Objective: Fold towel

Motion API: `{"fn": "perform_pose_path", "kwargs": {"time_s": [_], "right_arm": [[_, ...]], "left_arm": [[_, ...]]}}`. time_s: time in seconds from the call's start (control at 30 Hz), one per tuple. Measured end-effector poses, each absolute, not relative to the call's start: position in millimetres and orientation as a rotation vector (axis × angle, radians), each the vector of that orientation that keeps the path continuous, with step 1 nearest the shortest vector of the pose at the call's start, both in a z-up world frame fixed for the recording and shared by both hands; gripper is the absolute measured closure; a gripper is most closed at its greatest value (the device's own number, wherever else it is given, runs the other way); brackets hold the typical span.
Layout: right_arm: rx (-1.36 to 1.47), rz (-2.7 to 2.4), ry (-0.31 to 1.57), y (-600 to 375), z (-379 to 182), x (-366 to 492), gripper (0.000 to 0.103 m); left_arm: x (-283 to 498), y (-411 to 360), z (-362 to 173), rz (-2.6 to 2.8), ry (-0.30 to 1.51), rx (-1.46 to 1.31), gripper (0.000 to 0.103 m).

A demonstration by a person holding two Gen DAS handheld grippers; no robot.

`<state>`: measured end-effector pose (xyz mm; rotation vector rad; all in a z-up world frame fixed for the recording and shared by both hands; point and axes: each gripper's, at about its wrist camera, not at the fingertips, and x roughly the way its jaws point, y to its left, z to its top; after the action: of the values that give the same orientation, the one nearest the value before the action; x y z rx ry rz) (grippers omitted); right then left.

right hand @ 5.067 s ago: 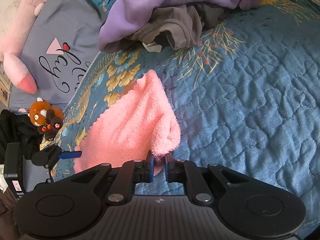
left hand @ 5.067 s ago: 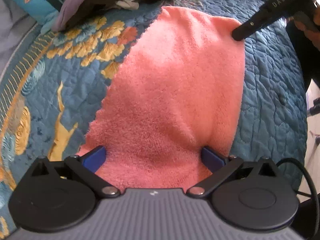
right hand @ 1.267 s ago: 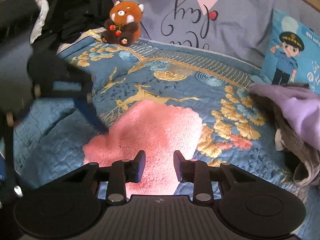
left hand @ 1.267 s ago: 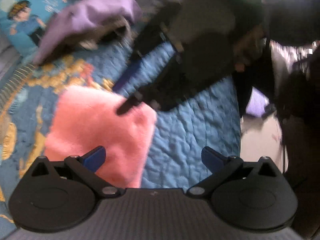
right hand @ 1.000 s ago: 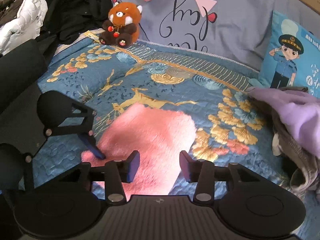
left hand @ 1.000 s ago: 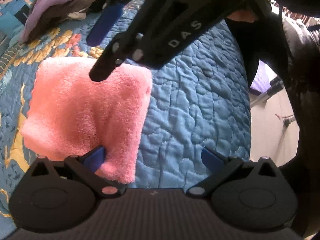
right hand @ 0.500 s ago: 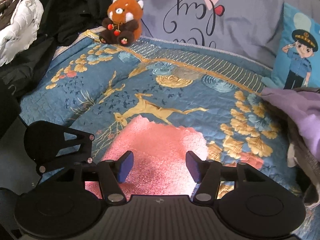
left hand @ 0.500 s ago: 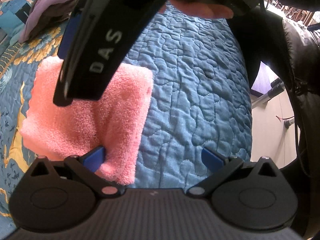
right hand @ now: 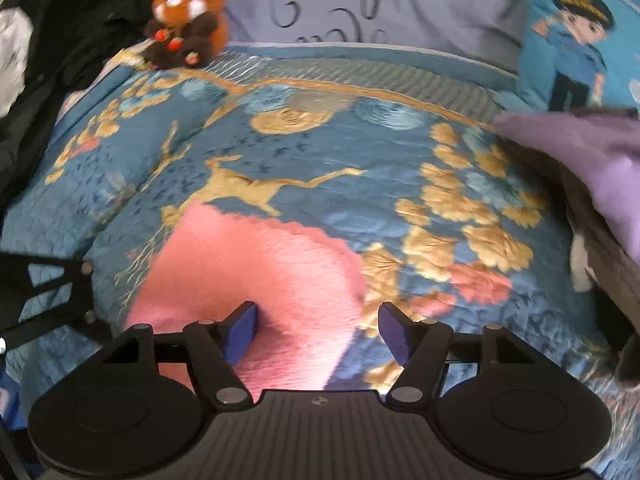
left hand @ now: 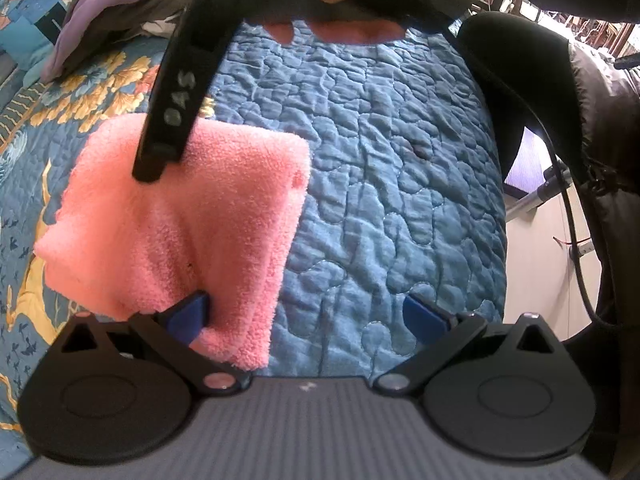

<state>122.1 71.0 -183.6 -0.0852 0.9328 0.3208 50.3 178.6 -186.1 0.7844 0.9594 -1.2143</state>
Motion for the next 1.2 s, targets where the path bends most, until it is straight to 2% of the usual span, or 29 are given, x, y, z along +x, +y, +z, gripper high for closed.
{"fn": "perform_pose_path", "kwargs": {"time_s": [0.17,0.57,0.73,0.93,1.07,1.2], "right_arm": [[-0.001,0.33,0.853,57,-166,114,0.04],[0.022,0.36,0.82,62,-163,113,0.042],[-0.006,0.322,0.809,63,-161,118,0.037],[-0.168,0.255,0.921,78,-196,141,0.039],[-0.092,0.244,0.861,65,-177,129,0.04],[-0.039,0.287,0.801,54,-157,94,0.039]], "left_arm": [[51,178,-186,-1.215,0.96,0.783,0.0],[43,183,-188,-1.203,0.954,0.763,0.0],[43,183,-189,-1.201,0.959,0.76,0.0],[40,184,-191,-1.182,0.954,0.746,0.0],[40,189,-184,-1.18,0.943,0.741,0.0],[50,198,-154,-1.176,0.874,0.675,0.0]]}}
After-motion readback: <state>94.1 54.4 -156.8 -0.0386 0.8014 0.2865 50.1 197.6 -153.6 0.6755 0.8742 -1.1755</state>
